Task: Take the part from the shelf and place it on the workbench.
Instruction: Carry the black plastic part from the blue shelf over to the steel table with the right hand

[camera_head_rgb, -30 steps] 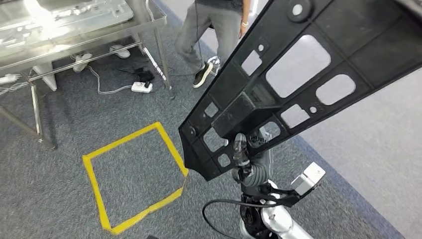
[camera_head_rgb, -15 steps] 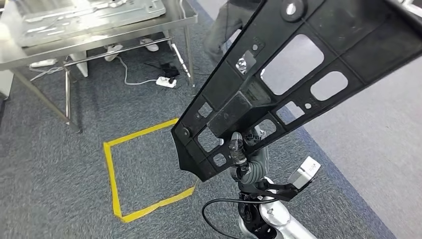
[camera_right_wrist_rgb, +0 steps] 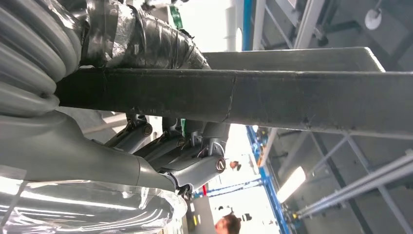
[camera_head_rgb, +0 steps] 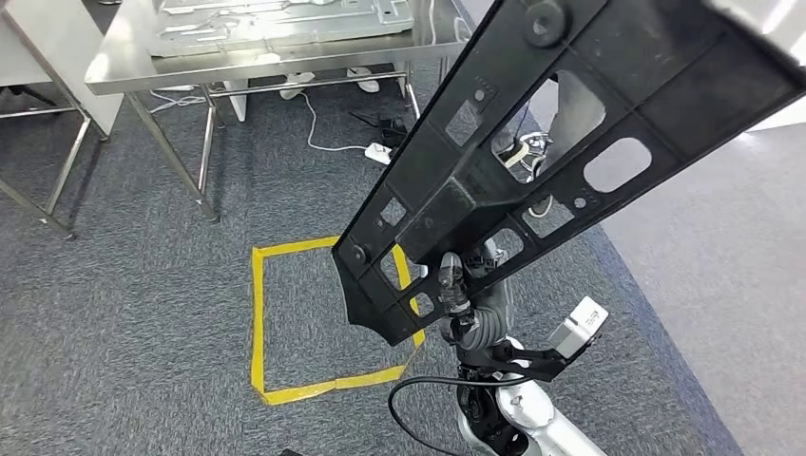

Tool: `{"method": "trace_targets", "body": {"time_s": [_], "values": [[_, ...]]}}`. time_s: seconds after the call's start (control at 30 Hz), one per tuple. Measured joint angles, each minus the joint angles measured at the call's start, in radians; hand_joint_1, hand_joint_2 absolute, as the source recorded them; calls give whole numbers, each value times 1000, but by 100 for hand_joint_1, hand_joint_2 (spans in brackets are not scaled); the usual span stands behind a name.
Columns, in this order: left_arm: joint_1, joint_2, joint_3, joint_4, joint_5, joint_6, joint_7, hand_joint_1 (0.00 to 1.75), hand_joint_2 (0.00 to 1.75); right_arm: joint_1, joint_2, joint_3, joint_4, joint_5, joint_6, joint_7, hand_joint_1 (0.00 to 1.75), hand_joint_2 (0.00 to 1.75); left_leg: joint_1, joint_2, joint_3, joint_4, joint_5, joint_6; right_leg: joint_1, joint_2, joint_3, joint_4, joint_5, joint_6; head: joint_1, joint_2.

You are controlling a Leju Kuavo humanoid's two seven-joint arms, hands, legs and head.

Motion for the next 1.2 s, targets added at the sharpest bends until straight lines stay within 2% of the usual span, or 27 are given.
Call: {"method": "trace_targets", "body": {"time_s": [0.03, 0.1, 0.13, 0.17, 0.23, 0.3, 0.33, 0.37, 0.4, 0.43, 0.47, 0.53, 0.6, 0.63, 0.7, 0.73, 0.77, 0.8, 0.83, 0.87, 0.9, 0.93, 0.97, 1.0, 1.07, 1.13, 1.2], "values": [[-1, 0, 0, 0, -3, -1, 4, 0, 175, -2, 0, 0, 3, 7, -2, 4, 175, 175, 1, -11, -4, 2, -1, -6, 1, 9, 6, -12, -4, -4, 0, 0], [-1, 0, 0, 0, -6, -1, 11, 0, 175, -6, 1, 0, 8, 19, -7, 12, 175, 175, 5, -23, -8, 0, 0, -17, 2, -9, 13, -19, -1, -14, 1, 0], [0, 0, 0, 0, -7, -1, 14, 0, 175, -9, 1, 1, 11, 24, -8, 16, 175, 175, 4, -9, -12, 8, -5, -23, 0, -19, 17, -24, 0, -21, 0, 0], [0, 0, -1, 0, -8, -2, 16, 0, 175, -10, 2, 1, 13, 29, -9, 18, 175, 175, 4, 17, -24, 32, -18, -29, -3, -30, 23, -29, 1, -27, -4, 0], [-4, 0, -1, 0, -9, -2, 18, 0, 175, -11, 4, 1, 18, 35, -15, 22, 175, 175, 5, 78, -79, 134, -63, -41, -3, -55, 30, -33, -3, -36, -12, 0], [-7, 0, -1, 0, -11, -2, 19, 0, 175, -11, 4, 1, 25, 40, -23, 25, 175, 175, 12, 101, -144, 242, -95, -49, -2, -84, 35, -33, -9, -38, -14, 0], [-7, 0, -1, 0, -12, -2, 21, 0, 175, -11, 4, 1, 30, 42, -26, 26, 175, 175, 15, 106, -158, 257, -87, -52, -2, -97, 38, -33, -13, -38, -15, 0], [-7, 0, -1, 0, -12, -3, 23, 0, 175, -11, 4, 1, 33, 43, -28, 26, 175, 175, 17, 110, -149, 231, -61, -53, -2, -110, 43, -33, -17, -36, -15, 0], [-7, 0, -2, 0, -12, -3, 25, 0, 175, -11, 4, 1, 36, 45, -30, 26, 175, 175, 18, 119, -122, 173, -24, -53, -2, -123, 49, -33, -22, -33, -15, 0], [-8, 0, -2, 0, -12, -3, 27, 0, 175, -11, 4, 1, 38, 47, -34, 26, 175, 175, 16, 139, -87, 103, 5, -50, -2, -134, 56, -33, -27, -29, -15, 0], [-10, 0, -2, 0, -12, -3, 29, 0, 175, -11, 4, 1, 39, 48, -37, 26, 175, 175, 12, 155, -58, 44, 25, -46, 0, -144, 62, -34, -32, -24, -14, 0], [-13, 0, -2, 0, -12, -4, 30, 0, 175, -12, 5, 2, 42, 52, -43, 29, 175, 175, 3, 172, -34, -4, 29, -35, 5, -160, 69, -37, -38, -12, -12, 0], [-12, 0, -2, 0, -12, -5, 30, 0, 175, -12, 6, 3, 44, 55, -44, 32, 175, 175, 2, 152, -32, -9, 28, -24, 7, -172, 77, -44, -43, 1, -10, 0], [-10, 0, -2, 0, -11, -6, 30, 0, 175, -11, 6, 4, 45, 54, -43, 31, 175, 175, 4, 143, -27, -14, 28, -19, 6, -163, 80, -42, -49, 7, -8, 0], [-10, 0, -2, 0, -11, -9, 30, 0, 175, -11, 6, 4, 44, 46, -39, 22, 175, 175, 10, 130, -16, -25, 30, -6, 2, -117, 57, 17, -85, 13, -3, 0], [-11, -1, -2, 0, -11, -10, 30, 0, 175, -10, 6, 5, 44, 41, -37, 18, 175, 175, 9, 124, -13, -27, 28, -1, 2, -90, 26, 78, -113, 13, 0, 0], [-13, -2, -2, 0, -11, -11, 30, 0, 175, -7, 6, 5, 44, 37, -36, 15, 175, 175, 8, 119, -11, -26, 26, 4, 4, -73, -14, 147, -140, 12, 2, 0], [-14, -2, -2, 0, -10, -12, 30, 0, 175, -3, 6, 5, 45, 35, -36, 14, 175, 175, 7, 112, -9, -25, 23, 7, 5, -65, -51, 204, -154, 12, 3, 0], [-13, -3, -2, 0, -10, -13, 30, 0, 175, 1, 5, 6, 45, 33, -37, 14, 175, 175, 6, 105, -7, -24, 20, 8, 7, -63, -75, 232, -149, 11, 4, 0], [-12, -3, -2, 0, -9, -13, 31, 0, 175, 3, 5, 6, 45, 32, -37, 13, 175, 175, 5, 97, -4, -22, 17, 8, 8, -62, -80, 221, -124, 9, 4, 0], [-12, -3, -2, 0, -8, -14, 31, 0, 175, 4, 5, 6, 45, 32, -39, 13, 175, 175, 4, 91, 0, -18, 13, 7, 9, -61, -67, 174, -83, 6, 4, 0], [-11, -3, -2, 0, -8, -15, 31, 0, 175, 4, 5, 6, 45, 32, -40, 13, 175, 175, 4, 85, 3, -15, 7, 4, 9, -59, -43, 107, -42, 2, 4, 0], [-12, -4, -2, 0, -8, -17, 31, 0, 175, 4, 5, 7, 45, 32, -41, 13, 175, 175, 2, 80, 4, -9, 2, 1, 10, -56, -18, 45, -14, -2, 4, 0], [-12, -4, -2, 0, -7, -18, 31, 0, 175, 4, 5, 7, 45, 32, -42, 13, 175, 175, 1, 76, 3, -6, -1, -4, 12, -52, 0, 1, 1, -5, 4, 0], [-11, -4, -2, 0, -6, -19, 31, 0, 175, 5, 5, 7, 44, 31, -43, 12, 175, 175, -1, 71, 0, -4, -4, -14, 16, -48, 12, -25, 0, -12, 4, 0], [-9, -4, -2, 0, -4, -20, 31, 0, 175, 6, 6, 7, 44, 30, -43, 12, 175, 175, 0, 73, 0, -2, -8, -24, 11, -49, 16, -31, 1, -22, 4, 0], [-10, -4, -2, 0, -3, -20, 30, 0, 175, 5, 7, 7, 44, 30, -42, 12, 175, 175, 2, 85, -21, 48, -38, -36, 5, -53, 24, -38, 2, -33, -1, 0]]}}
